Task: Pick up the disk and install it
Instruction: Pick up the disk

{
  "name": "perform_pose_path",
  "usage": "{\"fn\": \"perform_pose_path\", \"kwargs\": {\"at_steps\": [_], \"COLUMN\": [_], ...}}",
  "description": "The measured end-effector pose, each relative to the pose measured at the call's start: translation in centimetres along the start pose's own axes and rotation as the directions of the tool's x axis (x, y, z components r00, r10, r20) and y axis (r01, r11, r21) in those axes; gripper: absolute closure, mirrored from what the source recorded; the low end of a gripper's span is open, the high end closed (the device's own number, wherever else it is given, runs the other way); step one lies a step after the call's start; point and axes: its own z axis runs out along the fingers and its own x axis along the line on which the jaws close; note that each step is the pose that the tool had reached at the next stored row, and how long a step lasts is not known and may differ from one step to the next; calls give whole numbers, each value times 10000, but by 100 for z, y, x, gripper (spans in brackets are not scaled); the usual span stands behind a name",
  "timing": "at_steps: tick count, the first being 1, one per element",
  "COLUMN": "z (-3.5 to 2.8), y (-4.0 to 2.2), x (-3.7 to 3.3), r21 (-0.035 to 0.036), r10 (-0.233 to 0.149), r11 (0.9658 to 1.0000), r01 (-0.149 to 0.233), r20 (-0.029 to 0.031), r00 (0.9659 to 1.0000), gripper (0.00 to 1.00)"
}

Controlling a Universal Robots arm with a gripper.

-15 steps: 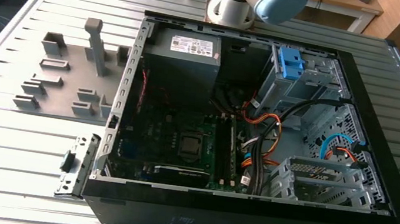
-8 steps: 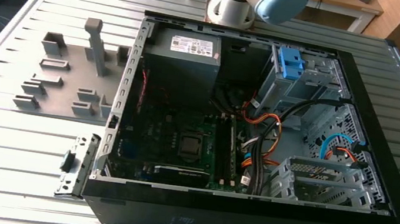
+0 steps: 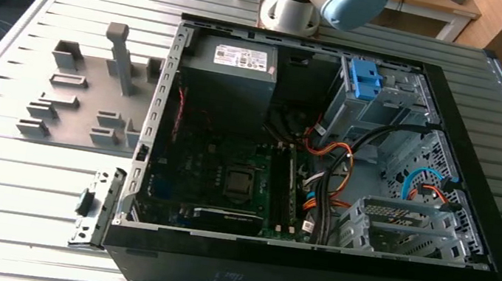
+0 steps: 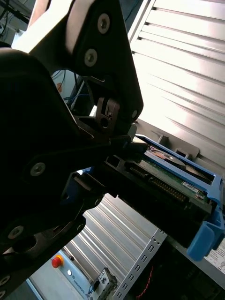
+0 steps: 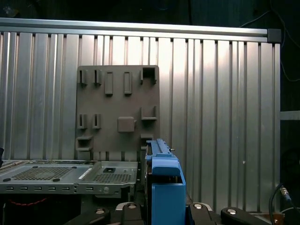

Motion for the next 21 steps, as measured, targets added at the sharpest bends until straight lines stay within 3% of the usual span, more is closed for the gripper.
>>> {"fn": "perform_pose_path", "kwargs": {"at_steps": [21], "z": [-7], "y": [-305], "x": [2], "r21": [-25], "r10": [1], "r11": [10000], "r01": [-1], "r20": [0], "r00": [10000], "gripper": [64]}}
